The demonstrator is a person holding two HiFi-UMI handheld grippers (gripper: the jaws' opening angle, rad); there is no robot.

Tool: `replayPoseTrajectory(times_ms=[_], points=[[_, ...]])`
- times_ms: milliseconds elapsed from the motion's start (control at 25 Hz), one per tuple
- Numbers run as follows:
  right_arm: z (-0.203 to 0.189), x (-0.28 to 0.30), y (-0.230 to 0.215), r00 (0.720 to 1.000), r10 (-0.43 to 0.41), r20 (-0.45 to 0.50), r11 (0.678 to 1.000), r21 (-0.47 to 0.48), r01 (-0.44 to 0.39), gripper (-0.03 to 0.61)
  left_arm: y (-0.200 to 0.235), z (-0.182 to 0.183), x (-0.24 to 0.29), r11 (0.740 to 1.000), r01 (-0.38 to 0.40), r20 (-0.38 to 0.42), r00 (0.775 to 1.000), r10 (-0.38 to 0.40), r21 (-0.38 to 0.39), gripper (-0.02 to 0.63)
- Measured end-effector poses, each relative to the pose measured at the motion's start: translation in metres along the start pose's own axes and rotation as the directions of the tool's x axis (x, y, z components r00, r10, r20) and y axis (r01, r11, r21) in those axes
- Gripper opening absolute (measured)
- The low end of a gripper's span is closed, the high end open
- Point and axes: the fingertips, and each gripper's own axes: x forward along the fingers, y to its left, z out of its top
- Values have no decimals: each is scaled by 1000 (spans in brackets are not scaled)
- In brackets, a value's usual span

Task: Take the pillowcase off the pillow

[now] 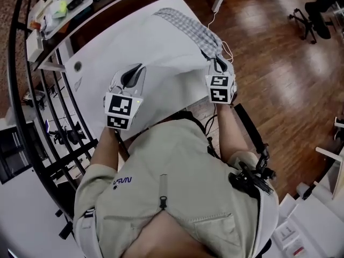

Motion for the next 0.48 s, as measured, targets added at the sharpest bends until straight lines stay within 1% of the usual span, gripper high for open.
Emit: replayPoseTrajectory(times_ms=[40,80,120,200,280,360,440,480], points=[[-7,4,-15,1000,-7,-22,1000,25,8,14,5,-4,-6,1000,-5,2,1000,5,-23,20],[-15,8,-25,999,5,-43,999,36,-3,14,6,-10,-10,999,-1,-2,1000,0,-38,20],[-25,13,-29,997,29,-67,999,32,-26,14,4,-18,-11,999,14,-14,1000,-15,-45,20],[-50,24,-25,987,85,-134,996,13,-84,14,-13,-39,-3,996,68,-59,996,-71,-56,21],[-84,35,-12,966,131,-222,991,15,-131,14,-41,-67,10,988,134,-118,983,-143,-80,23],[-118,45,2,939,165,-301,986,34,-163,15,-68,-95,20,977,186,-179,963,-203,-108,26],[-137,47,14,917,203,-342,979,64,-193,21,-84,-108,25,971,209,-202,952,-229,-113,39],[-138,45,18,912,226,-343,974,82,-210,37,-88,-108,25,970,218,-200,951,-236,-108,51]])
